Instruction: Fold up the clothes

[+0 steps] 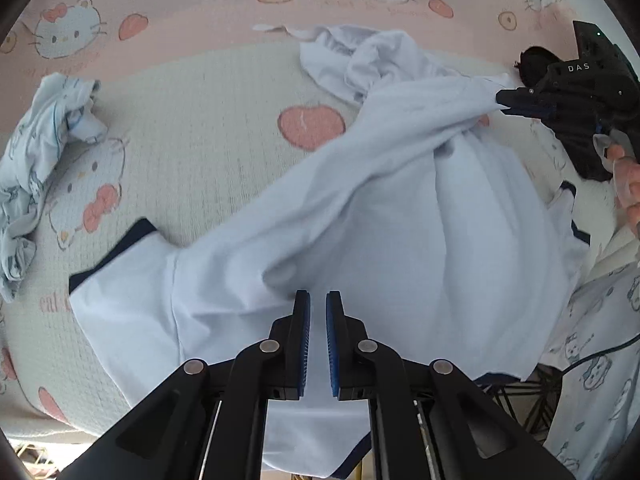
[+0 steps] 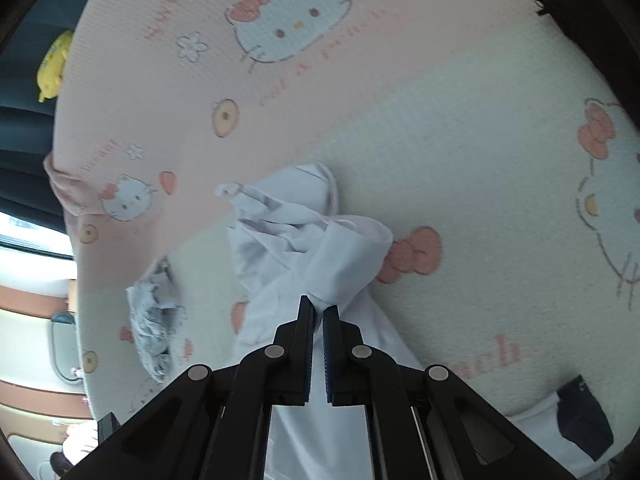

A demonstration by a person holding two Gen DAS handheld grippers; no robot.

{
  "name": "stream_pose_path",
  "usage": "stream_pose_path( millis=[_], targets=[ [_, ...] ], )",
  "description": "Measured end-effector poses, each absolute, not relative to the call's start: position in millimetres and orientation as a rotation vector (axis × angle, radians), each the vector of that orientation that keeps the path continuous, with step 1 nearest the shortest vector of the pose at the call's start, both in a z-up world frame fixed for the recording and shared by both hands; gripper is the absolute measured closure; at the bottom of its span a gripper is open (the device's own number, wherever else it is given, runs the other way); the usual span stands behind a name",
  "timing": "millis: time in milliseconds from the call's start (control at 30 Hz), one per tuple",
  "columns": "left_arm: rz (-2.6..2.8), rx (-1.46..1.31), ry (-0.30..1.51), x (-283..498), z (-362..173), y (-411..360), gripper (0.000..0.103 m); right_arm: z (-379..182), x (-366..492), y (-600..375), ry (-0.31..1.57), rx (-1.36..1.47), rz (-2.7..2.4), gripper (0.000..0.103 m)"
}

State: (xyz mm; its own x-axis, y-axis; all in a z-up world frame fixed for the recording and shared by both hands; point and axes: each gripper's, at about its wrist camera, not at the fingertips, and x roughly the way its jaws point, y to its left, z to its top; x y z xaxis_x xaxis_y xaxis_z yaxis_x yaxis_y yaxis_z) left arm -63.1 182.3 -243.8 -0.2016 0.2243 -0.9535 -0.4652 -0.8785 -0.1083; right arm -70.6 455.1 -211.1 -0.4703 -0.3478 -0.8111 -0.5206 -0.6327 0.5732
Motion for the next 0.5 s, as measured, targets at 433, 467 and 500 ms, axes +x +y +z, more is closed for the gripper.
stream_pose_path(
  millis=[433,467,500],
  targets=[
    [2.201,-1.652,-0.544,-74.7,-213.6,103.1,0.095,-223.6,-51.3,437.3,1.162,-1.659,2.226,0.096],
    [2.197,-1.663,-0.572,-76.6,-212.6,98.6,0.093,-219.5,-51.2,433.6,1.162,-1.656,2.228,0.085],
    [2.196,-1.679,-0.552,-78.5,-212.8,97.4,0.093,-215.5,-51.1,429.9,1.161,-1.654,2.230,0.071]
  ],
)
